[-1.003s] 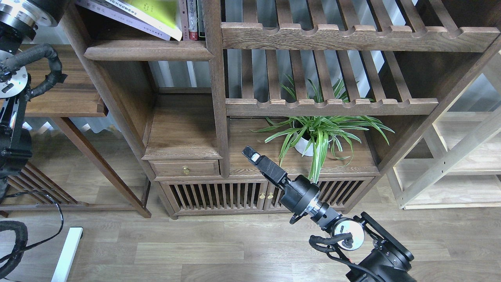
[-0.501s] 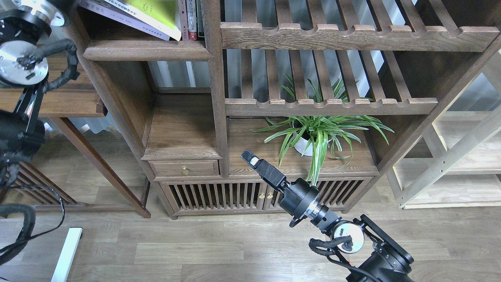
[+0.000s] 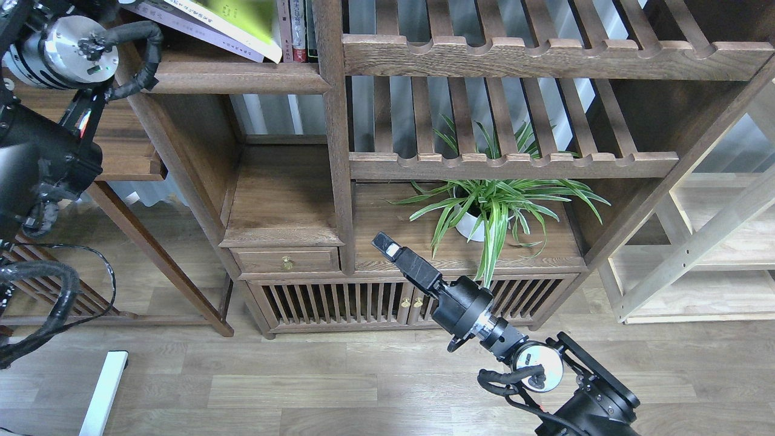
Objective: Organize books on shelf
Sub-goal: 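Push the red book into the top shelf with the left gripper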
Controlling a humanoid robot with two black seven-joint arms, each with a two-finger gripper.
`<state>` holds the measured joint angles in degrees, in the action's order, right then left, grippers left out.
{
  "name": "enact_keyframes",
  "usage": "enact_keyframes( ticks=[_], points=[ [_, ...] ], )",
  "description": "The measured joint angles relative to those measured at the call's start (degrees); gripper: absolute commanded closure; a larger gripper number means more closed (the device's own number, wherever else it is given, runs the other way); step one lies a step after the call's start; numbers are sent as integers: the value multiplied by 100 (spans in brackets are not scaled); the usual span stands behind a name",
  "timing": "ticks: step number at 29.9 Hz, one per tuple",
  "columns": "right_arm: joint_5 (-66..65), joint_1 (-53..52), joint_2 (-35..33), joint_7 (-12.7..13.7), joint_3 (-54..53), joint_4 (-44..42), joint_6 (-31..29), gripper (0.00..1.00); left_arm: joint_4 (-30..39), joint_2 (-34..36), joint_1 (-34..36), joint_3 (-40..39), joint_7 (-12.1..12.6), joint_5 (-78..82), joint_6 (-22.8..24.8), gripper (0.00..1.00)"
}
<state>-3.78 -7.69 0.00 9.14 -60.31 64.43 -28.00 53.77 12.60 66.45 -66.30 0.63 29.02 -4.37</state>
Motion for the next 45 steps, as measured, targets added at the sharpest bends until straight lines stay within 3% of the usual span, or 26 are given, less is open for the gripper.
enact_keyframes(
  ticks=[4,8,24,34,38,41,45],
  points=[
    [0,4,0,0,1,0,0,16,-235,-25,64,92,-90,-10,5,87],
    [0,5,0,-5,2,28,0,16,-456,-81,127,217,-164,-11,5,59],
    [0,38,0,-2,2,47,0,16,-596,-93,302,470,-185,-12,-2,34],
    [-20,40,0,0,3,61,0,16,-603,-13,820,448,-168,-13,-3,24],
    [-60,40,0,0,7,61,0,16,-557,93,829,425,-312,-22,30,18],
    [-77,40,0,0,7,61,0,16,-522,170,787,422,-451,-62,274,13],
    [-79,40,0,0,-4,61,0,16,-486,440,619,464,-494,-104,1059,8]
  ],
)
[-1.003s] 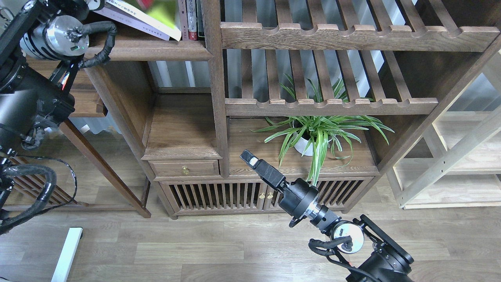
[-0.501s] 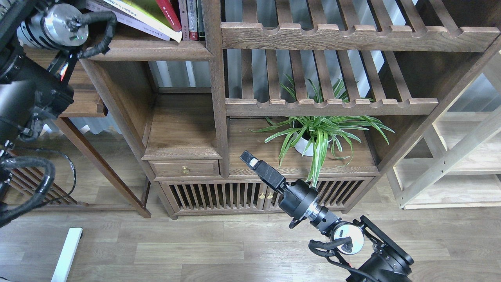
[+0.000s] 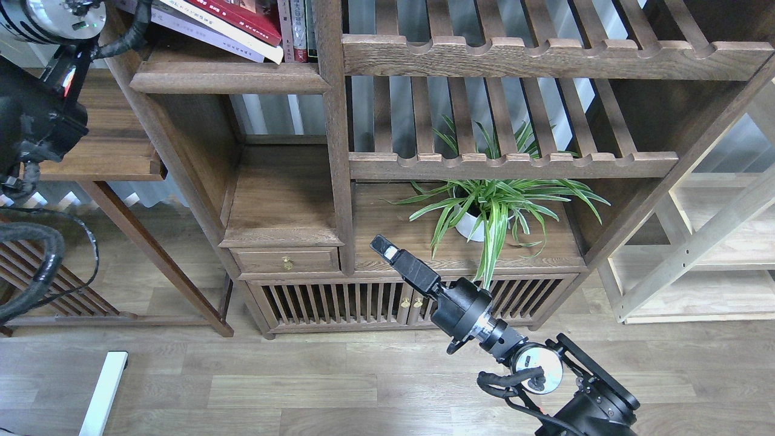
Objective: Organize books on shelf
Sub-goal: 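Push the red book into the top shelf with the left gripper, then withdraw the left gripper down from the top shelf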
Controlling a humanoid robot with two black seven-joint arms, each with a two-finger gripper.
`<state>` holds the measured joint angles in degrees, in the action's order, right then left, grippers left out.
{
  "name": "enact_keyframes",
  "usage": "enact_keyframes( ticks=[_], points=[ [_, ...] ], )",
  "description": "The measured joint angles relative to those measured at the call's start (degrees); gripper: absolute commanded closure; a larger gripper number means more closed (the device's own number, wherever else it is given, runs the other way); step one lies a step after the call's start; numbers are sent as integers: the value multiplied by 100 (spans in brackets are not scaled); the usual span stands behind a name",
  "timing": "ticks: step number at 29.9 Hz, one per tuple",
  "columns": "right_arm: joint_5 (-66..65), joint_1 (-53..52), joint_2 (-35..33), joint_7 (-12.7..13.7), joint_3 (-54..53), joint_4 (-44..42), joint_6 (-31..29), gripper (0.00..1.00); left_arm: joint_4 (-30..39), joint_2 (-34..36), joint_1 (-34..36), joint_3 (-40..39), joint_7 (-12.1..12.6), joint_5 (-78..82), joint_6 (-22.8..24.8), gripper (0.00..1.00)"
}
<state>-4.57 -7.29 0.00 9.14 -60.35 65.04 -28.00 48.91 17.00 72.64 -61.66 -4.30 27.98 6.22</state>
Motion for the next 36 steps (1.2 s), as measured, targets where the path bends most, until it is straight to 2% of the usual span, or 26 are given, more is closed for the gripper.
enact_keyframes(
  ticks=[5,8,11,14,21,26,29,36],
  points=[
    [0,-8,0,-8,-27,2,0,16,244,231,-429,-8,-94,-233,1546,7],
    [0,-37,0,-9,-30,2,0,16,436,281,-556,-53,-261,-506,2078,5],
    [0,-111,0,-9,-30,2,0,16,790,314,-721,-78,-441,-652,2167,5],
    [-1,-195,0,-9,-31,2,0,16,1429,320,-1038,-154,-460,-801,2178,5],
    [-8,-359,0,-9,-70,1,0,16,3277,344,-2184,-244,-301,-1036,2179,5],
    [-9,-447,0,-9,-96,0,0,16,3827,271,-2954,-129,-138,-1012,2179,6],
    [-10,-511,0,-9,-210,-1,0,16,4130,232,-3492,2,45,-977,2178,6],
    [-17,-723,0,-9,-655,-9,0,16,4498,-224,-4625,184,847,-938,2178,6]
  ],
)
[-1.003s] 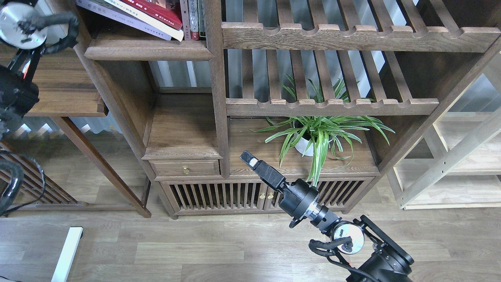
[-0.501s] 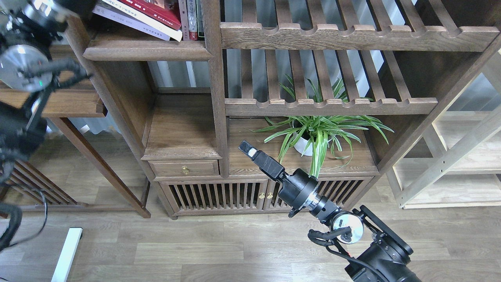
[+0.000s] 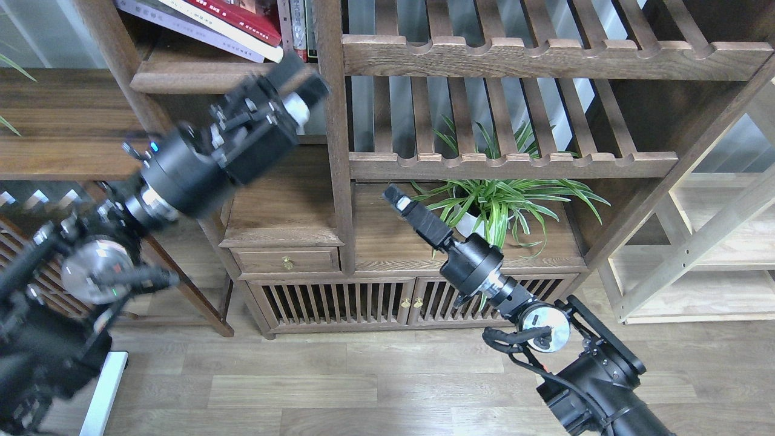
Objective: Organize books on shelf
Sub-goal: 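Withdraw the left gripper down from the top shelf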
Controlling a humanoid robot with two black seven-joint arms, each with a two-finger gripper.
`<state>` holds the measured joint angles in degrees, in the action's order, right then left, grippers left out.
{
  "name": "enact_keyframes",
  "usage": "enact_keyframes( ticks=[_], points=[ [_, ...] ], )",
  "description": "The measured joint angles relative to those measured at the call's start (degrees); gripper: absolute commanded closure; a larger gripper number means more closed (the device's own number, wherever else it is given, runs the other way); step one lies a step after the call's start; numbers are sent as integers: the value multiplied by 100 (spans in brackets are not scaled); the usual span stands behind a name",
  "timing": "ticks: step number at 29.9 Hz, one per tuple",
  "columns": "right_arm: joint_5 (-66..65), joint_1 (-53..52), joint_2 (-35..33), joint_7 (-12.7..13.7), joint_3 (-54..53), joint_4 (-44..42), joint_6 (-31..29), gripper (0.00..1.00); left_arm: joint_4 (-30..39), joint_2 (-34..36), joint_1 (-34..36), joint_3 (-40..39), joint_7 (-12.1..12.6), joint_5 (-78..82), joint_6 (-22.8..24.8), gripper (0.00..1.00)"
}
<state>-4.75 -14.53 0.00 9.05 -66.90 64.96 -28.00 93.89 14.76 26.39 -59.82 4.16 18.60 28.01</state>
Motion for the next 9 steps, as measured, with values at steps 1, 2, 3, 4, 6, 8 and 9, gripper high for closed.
enact_keyframes(
  ticks=[1,2,3,4,6,8,9],
  points=[
    [0,-19,0,0,-29,0,0,16,4,-66,-69,42,114,18,0,6],
    [0,-28,0,0,-48,0,0,16,4,-103,-108,82,198,31,0,6],
    [0,-34,0,0,-62,-1,0,16,5,-130,-133,128,270,44,0,6],
    [0,-39,0,0,-69,-1,0,16,5,-144,-146,178,314,55,0,6],
    [0,-48,0,0,-74,-1,0,16,5,-154,-157,271,351,72,0,6],
    [0,-80,0,-1,-76,-1,0,16,6,-161,-159,334,363,80,0,6],
    [0,-97,0,-4,-76,-1,0,16,7,-164,-159,355,366,81,0,6]
  ],
)
